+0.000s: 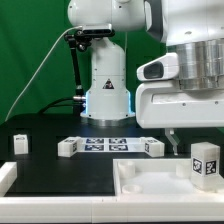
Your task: Assemble one leg
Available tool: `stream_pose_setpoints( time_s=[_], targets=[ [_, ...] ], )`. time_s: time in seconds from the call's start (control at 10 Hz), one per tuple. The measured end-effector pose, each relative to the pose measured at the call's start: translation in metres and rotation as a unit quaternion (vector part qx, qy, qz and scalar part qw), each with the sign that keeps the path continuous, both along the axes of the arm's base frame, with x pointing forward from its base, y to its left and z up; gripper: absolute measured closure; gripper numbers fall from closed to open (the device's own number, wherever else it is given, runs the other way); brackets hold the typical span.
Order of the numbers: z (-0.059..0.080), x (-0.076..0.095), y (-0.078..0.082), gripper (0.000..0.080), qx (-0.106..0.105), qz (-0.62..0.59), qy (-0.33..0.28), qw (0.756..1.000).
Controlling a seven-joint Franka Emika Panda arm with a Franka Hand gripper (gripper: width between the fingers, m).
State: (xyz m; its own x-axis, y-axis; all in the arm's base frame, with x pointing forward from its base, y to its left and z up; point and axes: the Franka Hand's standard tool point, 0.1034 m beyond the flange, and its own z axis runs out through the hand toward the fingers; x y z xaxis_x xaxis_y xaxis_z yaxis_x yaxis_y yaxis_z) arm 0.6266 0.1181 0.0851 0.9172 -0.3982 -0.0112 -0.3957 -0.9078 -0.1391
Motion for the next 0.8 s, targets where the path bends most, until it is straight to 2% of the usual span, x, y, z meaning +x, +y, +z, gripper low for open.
stream_pose_setpoints(
  time_s=[0.3, 0.7, 0.8],
  targets=[
    [-0.0033, -0.0028, 0.0022, 0.0151, -0.005, 0.154, -0.01, 0.988],
    [-0.0033, -0.001, -0.0012, 0.0151, -0.023, 0.338, -0.031, 0.94],
    [-0.0033, -0.0011, -0.0007, 0.0281, -0.023, 0.325, -0.029, 0.945]
  ],
)
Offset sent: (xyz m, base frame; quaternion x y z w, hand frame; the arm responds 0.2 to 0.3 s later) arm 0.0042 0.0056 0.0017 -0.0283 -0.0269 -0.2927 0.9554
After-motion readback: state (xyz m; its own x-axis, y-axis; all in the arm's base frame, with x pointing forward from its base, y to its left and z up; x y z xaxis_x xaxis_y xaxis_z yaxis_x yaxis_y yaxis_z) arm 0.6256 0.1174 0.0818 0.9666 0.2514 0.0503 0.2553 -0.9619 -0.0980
